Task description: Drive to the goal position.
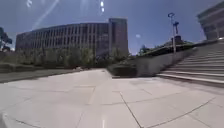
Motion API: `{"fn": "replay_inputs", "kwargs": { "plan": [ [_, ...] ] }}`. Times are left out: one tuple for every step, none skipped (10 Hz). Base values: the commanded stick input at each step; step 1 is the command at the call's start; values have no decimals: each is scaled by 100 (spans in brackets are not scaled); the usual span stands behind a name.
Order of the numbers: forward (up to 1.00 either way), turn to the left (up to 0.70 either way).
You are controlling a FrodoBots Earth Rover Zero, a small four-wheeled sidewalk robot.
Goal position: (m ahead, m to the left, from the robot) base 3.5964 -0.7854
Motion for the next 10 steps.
{"fn": "replay_inputs", "kwargs": {
  "plan": [
    [70, 0],
    [70, 0],
    [70, 0],
    [70, 0],
    [70, 0],
    [70, 0],
    [70, 0],
    [70, 0],
    [70, 0],
    [70, 0]
  ]
}}
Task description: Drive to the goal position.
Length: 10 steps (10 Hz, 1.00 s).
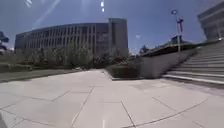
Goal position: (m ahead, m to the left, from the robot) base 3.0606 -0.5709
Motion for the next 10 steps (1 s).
{"fn": "replay_inputs", "kwargs": {
  "plan": [
    [70, 0],
    [70, 0],
    [70, 21],
    [70, 35],
    [70, 23],
    [70, 3],
    [70, 0],
    [70, 0],
    [70, 0],
    [70, 0]
  ]
}}
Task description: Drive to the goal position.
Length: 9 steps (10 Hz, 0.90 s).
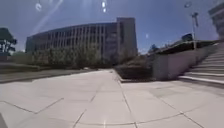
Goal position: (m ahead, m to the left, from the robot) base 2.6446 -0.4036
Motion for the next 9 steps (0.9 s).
{"fn": "replay_inputs", "kwargs": {
  "plan": [
    [70, 0],
    [70, 0],
    [70, 0],
    [70, 0],
    [70, 0],
    [70, 0],
    [70, 0],
    [70, 0],
    [70, 0]
  ]
}}
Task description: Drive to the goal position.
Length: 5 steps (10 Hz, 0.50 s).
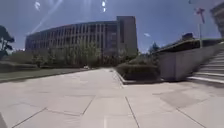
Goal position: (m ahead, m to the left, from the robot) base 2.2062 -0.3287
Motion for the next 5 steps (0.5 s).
{"fn": "replay_inputs", "kwargs": {
  "plan": [
    [70, 0],
    [70, 0],
    [70, 0],
    [69, 0],
    [68, 0]
  ]
}}
